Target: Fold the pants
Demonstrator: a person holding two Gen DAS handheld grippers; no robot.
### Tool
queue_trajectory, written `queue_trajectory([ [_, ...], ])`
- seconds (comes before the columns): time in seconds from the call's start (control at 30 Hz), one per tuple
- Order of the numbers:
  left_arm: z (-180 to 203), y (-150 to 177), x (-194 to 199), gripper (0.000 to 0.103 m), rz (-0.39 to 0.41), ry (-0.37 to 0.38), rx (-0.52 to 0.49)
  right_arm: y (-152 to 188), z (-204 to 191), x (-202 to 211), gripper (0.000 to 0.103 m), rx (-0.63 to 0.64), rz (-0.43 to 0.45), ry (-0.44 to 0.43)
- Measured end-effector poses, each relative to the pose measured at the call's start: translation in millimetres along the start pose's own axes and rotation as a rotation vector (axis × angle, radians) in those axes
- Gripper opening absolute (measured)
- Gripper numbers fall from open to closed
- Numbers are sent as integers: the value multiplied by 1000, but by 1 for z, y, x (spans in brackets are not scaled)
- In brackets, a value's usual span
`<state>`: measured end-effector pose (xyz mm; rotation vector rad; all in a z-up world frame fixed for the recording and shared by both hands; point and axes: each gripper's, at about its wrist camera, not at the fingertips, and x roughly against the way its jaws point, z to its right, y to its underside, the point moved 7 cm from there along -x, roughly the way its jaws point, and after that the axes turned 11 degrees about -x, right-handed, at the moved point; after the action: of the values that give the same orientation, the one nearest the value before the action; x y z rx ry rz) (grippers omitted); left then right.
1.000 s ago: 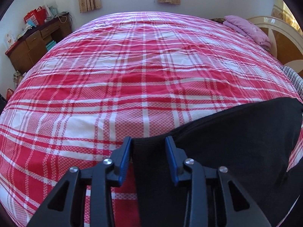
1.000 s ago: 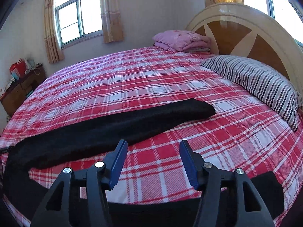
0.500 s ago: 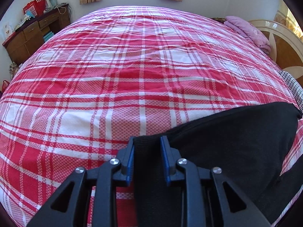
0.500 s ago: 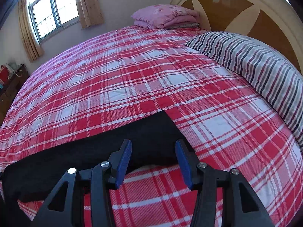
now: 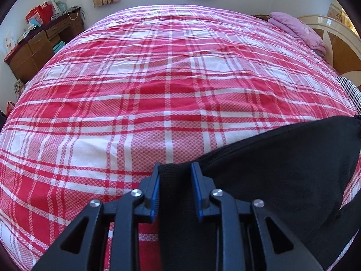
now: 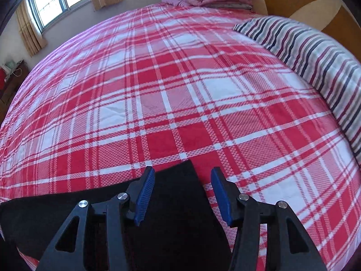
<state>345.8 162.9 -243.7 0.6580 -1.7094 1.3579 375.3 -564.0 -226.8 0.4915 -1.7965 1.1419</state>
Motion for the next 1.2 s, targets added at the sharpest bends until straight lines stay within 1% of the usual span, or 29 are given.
queue_trajectory([
  [0.07,0,0,0,27,-3,4,4,4,-1,-6,53,15,-12,-5],
  [0.1,0,-1,-1,27,-4,2,2,6,-2,-7,43,24,-8,-3],
  [0.13,1,-1,0,27,-5,-1,0,6,-2,-6,21,37,0,10],
  [0.17,1,-1,0,25,-4,-6,-3,7,-3,-4,13,46,3,12],
  [0.2,2,-2,1,22,2,-4,-2,8,-4,-2,11,42,5,-1],
  [0.23,3,-3,1,14,14,4,7,9,-4,3,10,44,13,5],
  [0.33,6,-6,1,12,27,-15,-7,9,-10,20,9,70,57,23],
  [0.43,3,-8,6,12,43,0,9,6,-17,56,9,83,141,10],
  [0.53,0,-11,23,12,98,14,18,6,-19,93,9,93,223,1],
  [0.63,-2,-13,44,12,172,27,21,10,-18,128,9,94,294,-26],
  [0.67,-3,-12,52,12,202,41,27,15,-17,144,9,95,325,-44],
  [0.77,-6,-7,66,12,258,65,49,31,-10,177,9,89,389,-83],
  [0.83,-10,-3,74,12,292,87,69,44,-3,195,9,81,425,-103],
  [0.87,-11,1,80,12,323,104,78,52,2,203,9,74,445,-115],
  [0.97,-10,10,94,12,382,120,68,81,24,223,8,46,492,-138],
  [1.03,-9,18,103,12,420,144,66,98,42,228,8,12,500,-144],
  [1.13,-3,35,119,12,468,174,43,119,65,230,8,-39,488,-154],
  [1.2,2,46,127,12,490,175,19,136,79,229,9,-62,482,-153],
])
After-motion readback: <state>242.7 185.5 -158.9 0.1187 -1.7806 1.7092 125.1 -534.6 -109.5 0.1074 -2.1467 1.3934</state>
